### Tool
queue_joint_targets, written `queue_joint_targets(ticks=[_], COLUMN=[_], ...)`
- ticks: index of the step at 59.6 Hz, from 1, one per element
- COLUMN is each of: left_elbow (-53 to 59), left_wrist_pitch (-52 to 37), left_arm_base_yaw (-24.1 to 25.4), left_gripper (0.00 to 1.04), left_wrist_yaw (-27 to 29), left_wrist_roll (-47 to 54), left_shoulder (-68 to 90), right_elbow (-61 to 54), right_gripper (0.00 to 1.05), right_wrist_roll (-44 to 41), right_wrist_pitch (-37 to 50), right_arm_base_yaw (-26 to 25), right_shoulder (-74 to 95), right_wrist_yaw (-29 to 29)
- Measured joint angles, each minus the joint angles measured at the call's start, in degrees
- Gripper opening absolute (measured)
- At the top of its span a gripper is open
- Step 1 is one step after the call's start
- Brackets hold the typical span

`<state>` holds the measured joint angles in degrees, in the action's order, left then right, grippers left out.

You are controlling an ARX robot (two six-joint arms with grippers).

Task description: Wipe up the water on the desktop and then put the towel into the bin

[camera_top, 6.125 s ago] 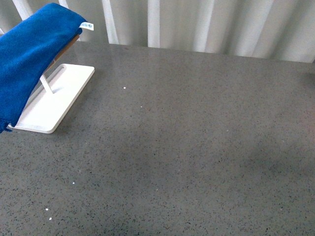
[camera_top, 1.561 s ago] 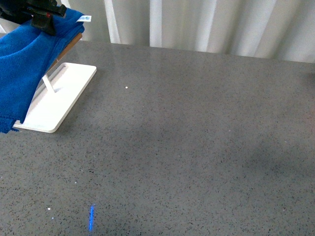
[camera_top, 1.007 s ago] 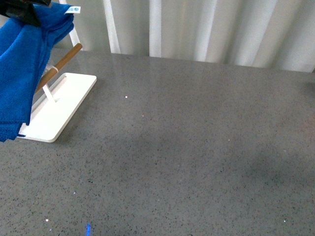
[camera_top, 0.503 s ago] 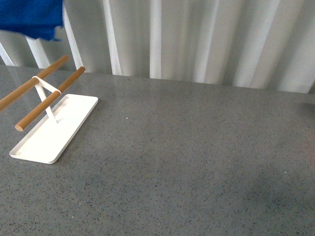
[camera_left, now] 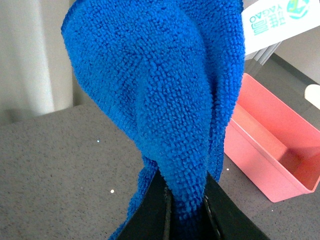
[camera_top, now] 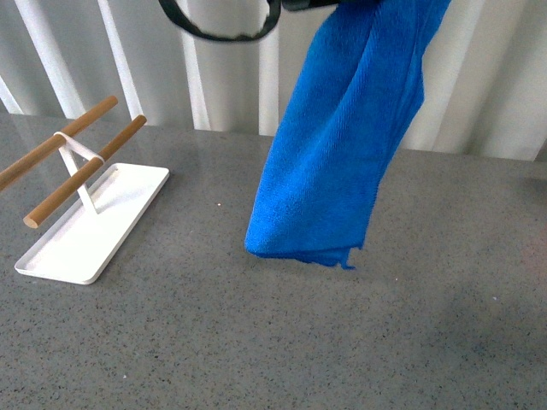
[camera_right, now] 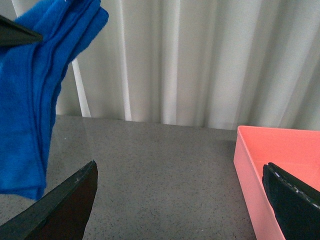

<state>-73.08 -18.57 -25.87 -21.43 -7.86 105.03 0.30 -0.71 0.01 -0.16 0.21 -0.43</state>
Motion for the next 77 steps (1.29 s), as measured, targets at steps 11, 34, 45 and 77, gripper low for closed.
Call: queue_joint_targets(ticks=[11,34,45,77], left_elbow=[5.88,13.44,14.43,15.67], left_wrist_pitch=[-9.35,-25.27,-28.55,-29.66], left_arm_base_yaw=[-0.44,-4.55,-5.92,-6.95], left_gripper=[0.07,0.07,0.07,0.07], left_wrist_yaw=[-2.82,-6.29,-6.95,-6.6], left_wrist_roll=[-5.09,-15.74,-17.94,-18.88], left_shoulder=[0.96,2.6,4.02,4.39], right_elbow=[0.0,0.0,0.0,7.04], right_gripper=[0.98,0.98,0.98,0.98], right_wrist_roll=[0.0,-0.02,-0.02,-7.54], right_wrist_pitch=[0.0,0.0,0.0,-13.25], right_arm_base_yaw=[0.0,0.0,0.0,-4.39], right_shoulder=[0.0,0.0,0.0,9.84], right_wrist_yaw=[-0.02,-0.02,-0.02,-23.1])
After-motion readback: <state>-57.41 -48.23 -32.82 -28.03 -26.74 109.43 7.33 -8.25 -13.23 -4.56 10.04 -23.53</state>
